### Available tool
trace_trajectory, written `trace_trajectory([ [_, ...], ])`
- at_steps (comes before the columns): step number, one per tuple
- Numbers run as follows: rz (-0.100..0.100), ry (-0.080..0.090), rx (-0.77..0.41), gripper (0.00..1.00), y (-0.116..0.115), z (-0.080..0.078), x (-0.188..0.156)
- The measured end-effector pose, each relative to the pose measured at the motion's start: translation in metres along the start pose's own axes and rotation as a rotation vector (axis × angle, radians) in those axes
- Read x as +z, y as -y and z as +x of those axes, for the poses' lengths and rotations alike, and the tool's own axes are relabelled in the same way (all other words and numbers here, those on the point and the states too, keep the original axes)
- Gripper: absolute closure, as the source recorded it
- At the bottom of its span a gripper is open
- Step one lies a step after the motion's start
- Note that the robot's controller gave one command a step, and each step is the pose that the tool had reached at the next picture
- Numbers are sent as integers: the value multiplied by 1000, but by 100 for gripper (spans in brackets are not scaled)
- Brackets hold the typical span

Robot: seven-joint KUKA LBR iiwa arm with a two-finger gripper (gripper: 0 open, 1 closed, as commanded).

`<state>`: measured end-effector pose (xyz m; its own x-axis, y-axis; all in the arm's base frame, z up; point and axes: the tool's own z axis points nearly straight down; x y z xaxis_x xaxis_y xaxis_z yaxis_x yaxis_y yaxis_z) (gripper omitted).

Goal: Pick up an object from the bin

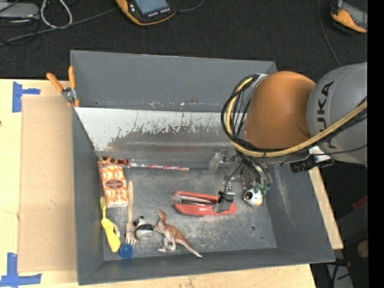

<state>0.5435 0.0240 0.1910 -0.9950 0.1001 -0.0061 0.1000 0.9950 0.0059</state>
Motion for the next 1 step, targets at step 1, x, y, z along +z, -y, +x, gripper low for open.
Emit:
trace_trajectory([
  [1, 0, 0, 49, 0, -13, -20, 19],
])
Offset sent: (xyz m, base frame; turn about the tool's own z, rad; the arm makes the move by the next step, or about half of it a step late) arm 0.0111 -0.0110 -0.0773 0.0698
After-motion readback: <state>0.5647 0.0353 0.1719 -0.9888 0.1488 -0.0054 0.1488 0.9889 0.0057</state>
